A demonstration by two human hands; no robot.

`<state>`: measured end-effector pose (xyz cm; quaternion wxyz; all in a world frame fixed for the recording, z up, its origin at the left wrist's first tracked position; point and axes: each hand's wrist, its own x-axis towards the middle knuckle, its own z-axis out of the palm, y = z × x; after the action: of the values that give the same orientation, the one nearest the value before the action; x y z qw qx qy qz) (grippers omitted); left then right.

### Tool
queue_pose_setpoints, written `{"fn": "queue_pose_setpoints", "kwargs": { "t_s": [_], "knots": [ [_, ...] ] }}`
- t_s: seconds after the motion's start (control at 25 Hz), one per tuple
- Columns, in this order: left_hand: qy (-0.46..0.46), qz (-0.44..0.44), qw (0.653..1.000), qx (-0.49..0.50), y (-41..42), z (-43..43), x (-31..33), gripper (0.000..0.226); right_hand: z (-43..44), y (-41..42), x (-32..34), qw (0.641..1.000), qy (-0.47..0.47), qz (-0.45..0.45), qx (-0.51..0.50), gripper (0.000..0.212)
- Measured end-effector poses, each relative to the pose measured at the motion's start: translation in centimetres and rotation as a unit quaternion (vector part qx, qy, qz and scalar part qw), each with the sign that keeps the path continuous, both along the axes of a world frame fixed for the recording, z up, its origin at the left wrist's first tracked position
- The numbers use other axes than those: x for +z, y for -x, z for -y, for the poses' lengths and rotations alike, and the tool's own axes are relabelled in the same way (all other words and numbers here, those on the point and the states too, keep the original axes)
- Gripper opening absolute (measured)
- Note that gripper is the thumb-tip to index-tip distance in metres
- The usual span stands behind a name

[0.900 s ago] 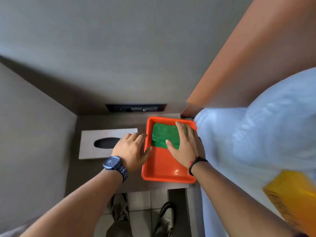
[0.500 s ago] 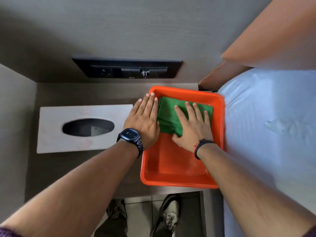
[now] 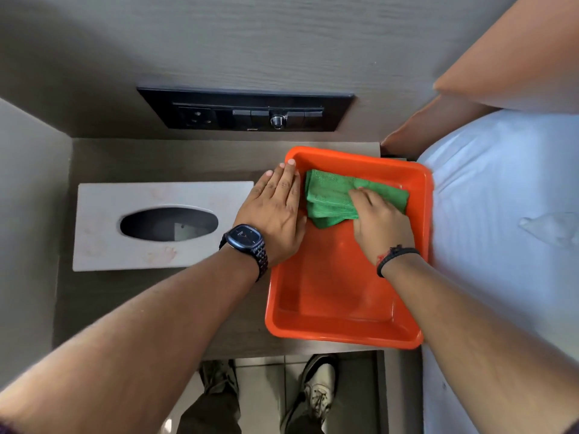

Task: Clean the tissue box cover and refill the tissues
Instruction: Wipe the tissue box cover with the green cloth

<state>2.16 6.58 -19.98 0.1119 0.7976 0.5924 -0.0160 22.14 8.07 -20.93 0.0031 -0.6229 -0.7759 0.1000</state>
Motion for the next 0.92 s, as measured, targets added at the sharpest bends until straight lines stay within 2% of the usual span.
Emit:
{"fn": "queue_pose_setpoints", "kwargs": {
  "t_s": [0.2,0.28,0.36,0.48,0.6,0.68,0.76,0.84,0.92],
  "knots": [
    [-0.006,0.075,0.997,0.021,2.9,0.6,4.1,0.065,1.1,1.7,4.3,0.977,-0.058,-0.180,-0.099,0.041],
    [-0.039,0.087,0.994,0.050,6.3,2.4,5.7,0.071,1.8,4.2,6.5,0.961,-0.091,-0.250,-0.076,0.043],
    [-0.066,0.070,0.993,0.071,10.8,4.4,6.6,0.088,2.3,7.1,8.3,0.952,-0.106,-0.288,-0.011,0.052],
    [-0.034,0.018,0.993,0.111,17.3,5.9,5.9,0.124,1.8,11.1,8.8,0.966,-0.124,-0.199,0.112,0.055],
    [0.072,-0.067,0.988,0.121,21.3,6.2,3.9,0.151,1.9,13.5,6.4,0.966,-0.052,-0.117,0.225,0.048],
    [0.114,-0.109,0.982,0.108,22.6,6.3,2.3,0.157,2.5,13.4,5.0,0.960,0.022,-0.100,0.260,0.046],
    [0.131,-0.113,0.980,0.096,23.2,6.0,1.4,0.158,3.0,12.7,4.7,0.956,0.074,-0.072,0.275,0.055],
    [0.132,-0.110,0.980,0.099,23.2,5.5,1.2,0.158,3.3,12.5,4.9,0.959,0.067,-0.049,0.270,0.063],
    [0.118,-0.113,0.982,0.095,23.1,5.1,1.0,0.155,3.7,14.2,4.9,0.975,0.038,-0.057,0.211,0.068]
  ]
}}
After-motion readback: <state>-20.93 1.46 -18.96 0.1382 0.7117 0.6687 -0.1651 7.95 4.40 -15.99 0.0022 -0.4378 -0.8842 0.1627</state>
